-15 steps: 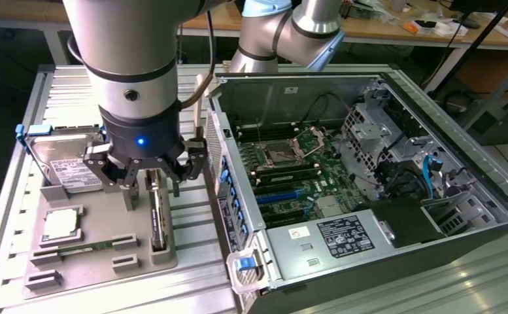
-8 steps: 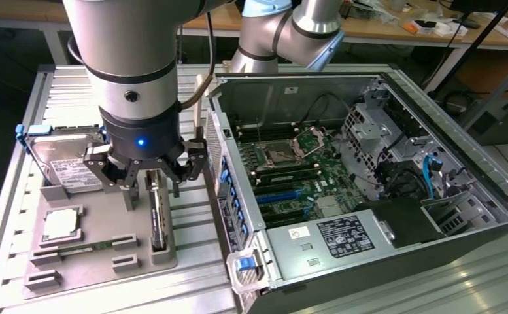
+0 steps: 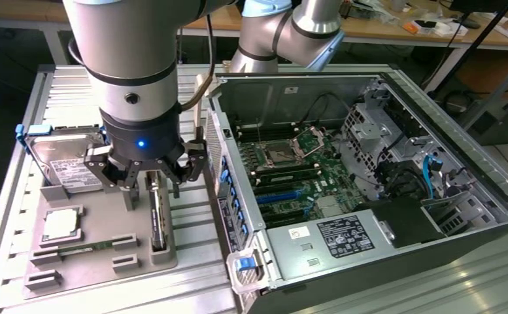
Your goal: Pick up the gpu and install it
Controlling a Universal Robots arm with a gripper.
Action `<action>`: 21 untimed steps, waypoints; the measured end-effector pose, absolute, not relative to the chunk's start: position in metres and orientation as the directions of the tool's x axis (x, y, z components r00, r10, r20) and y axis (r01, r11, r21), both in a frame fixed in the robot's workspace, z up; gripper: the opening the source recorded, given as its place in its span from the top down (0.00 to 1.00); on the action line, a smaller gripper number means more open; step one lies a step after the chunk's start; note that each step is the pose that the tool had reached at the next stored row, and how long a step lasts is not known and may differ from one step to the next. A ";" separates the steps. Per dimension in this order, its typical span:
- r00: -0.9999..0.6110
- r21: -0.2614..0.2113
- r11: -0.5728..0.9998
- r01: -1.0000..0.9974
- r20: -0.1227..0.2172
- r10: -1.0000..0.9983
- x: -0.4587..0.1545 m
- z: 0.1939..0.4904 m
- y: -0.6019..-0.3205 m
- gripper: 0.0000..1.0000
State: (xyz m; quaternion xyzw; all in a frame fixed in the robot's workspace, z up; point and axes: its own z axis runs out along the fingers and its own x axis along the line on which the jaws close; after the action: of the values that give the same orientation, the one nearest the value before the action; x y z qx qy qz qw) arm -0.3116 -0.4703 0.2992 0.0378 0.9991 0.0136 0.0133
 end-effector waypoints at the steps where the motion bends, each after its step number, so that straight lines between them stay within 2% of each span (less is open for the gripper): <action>1: -0.997 0.028 0.997 0.075 -0.026 0.076 -0.312 0.299 -0.470 0.40; 21: -0.997 0.028 0.997 0.075 -0.026 0.076 -0.312 0.292 -0.470 0.40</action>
State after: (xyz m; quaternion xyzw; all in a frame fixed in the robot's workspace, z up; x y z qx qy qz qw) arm -0.3116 -0.4703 0.2921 0.0378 0.9991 0.0136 0.0134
